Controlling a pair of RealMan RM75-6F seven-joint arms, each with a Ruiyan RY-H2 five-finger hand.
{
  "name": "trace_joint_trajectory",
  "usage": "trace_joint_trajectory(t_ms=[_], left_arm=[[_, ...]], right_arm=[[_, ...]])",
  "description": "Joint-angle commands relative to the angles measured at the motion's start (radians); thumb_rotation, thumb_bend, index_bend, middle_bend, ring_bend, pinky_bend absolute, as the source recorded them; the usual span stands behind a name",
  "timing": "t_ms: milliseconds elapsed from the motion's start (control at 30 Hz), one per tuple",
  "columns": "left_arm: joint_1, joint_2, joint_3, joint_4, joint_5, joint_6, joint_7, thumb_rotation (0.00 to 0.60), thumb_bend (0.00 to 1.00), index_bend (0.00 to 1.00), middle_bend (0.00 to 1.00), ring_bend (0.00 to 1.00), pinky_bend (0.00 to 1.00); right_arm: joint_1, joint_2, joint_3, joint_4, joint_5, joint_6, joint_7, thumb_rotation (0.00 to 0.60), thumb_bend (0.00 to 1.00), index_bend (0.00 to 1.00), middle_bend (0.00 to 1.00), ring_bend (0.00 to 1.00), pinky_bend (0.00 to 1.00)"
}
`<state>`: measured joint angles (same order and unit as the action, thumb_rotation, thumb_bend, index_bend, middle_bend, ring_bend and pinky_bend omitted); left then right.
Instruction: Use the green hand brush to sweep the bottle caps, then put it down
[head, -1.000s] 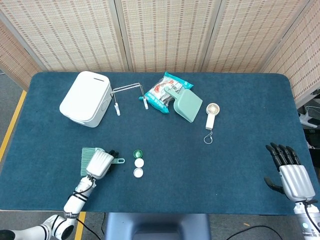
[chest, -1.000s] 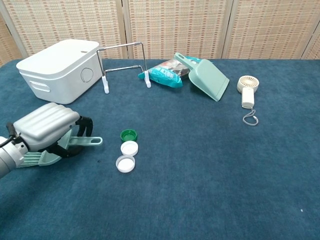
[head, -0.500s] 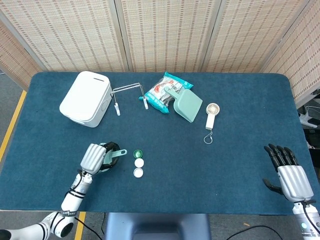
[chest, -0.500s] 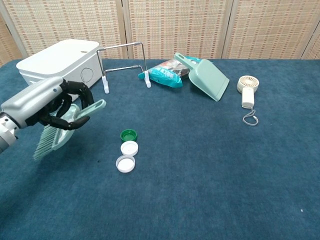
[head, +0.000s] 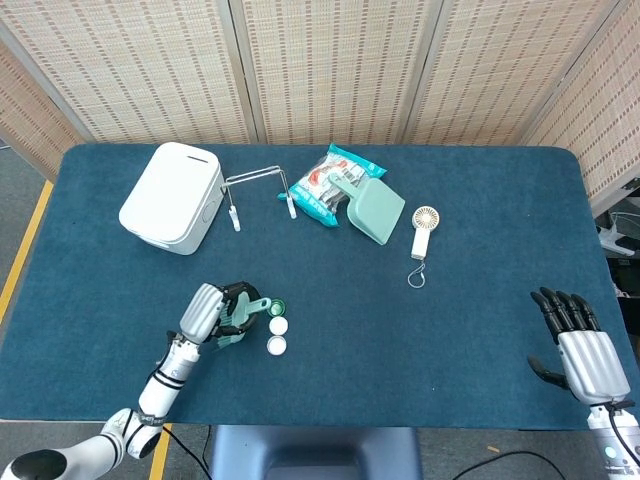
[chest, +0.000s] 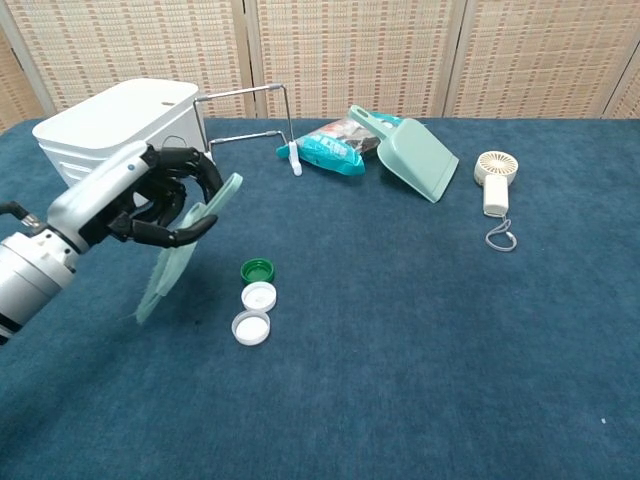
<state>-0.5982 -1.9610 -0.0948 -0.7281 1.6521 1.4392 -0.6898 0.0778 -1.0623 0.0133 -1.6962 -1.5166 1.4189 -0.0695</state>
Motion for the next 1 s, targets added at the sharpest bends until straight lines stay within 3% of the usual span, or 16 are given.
trace_joint_trajectory(t_ms=[33, 433, 1000], left_arm=[[-0.019, -0.074, 0.014, 0.072, 0.016, 0.035, -0.057, 0.600, 0.74, 0.74, 0.88, 0.76, 0.96], [-0.061, -0.169, 0.038, 0.173, 0.020, 0.019, -0.109, 0.600, 0.74, 0.74, 0.88, 0.76, 0.96], [-0.156, -0.254, 0.017, 0.203, -0.002, -0.035, -0.145, 0.600, 0.73, 0.74, 0.88, 0.76, 0.96]], right_arm=[[0.000, 0.000, -0.001, 0.000, -0.001, -0.001, 0.000, 0.600, 0.18, 0.00, 0.02, 0.00, 0.00], [-0.008, 0.010, 0.001, -0.003, -0.002, 0.015, 0.012, 0.600, 0.18, 0.00, 0.02, 0.00, 0.00], [-0.013, 0.022, 0.002, -0.006, -0.005, 0.022, 0.039, 0.600, 0.18, 0.00, 0.02, 0.00, 0.00]])
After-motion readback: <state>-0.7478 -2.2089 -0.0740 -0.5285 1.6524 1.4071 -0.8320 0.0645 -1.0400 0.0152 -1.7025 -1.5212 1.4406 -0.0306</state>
